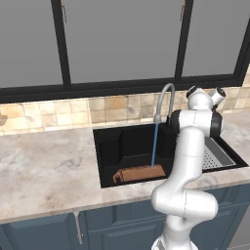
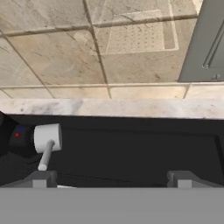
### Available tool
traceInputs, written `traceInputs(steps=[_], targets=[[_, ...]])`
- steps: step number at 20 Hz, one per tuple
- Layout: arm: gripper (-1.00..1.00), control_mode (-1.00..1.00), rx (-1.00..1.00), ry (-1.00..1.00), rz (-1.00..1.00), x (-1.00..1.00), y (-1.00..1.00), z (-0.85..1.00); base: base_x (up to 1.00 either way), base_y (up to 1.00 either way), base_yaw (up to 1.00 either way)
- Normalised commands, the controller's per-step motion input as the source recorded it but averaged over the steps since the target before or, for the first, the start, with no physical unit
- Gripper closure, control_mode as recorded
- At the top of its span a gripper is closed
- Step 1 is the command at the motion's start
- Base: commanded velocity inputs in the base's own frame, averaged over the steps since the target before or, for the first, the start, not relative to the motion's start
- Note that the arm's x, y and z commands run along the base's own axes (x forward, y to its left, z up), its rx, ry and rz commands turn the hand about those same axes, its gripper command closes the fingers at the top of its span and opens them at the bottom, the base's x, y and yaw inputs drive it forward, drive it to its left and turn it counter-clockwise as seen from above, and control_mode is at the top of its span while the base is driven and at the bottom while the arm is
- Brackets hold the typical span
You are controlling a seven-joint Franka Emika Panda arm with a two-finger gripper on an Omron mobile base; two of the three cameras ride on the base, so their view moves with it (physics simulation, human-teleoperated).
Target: Turn on the sink faucet with hot water and rinse the cutting board for ten seconds, then turn off the faucet. Push the cutting board to reach the water if necessary.
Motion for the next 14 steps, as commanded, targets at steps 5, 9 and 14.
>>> traceInputs(steps=[5,9,14], targets=[[-1.00,-1.00,0.00,0.00,0.00,0.00,0.00,0.00,0.00,0.00,0.00],[-1.00,-1.00,0.00,0.00,0.00,0.00,0.00,0.00,0.00,0.00,0.00],[-1.00,-1.00,0.00,0.00,0.00,0.00,0.00,-0.01,0.00,0.00,0.00]])
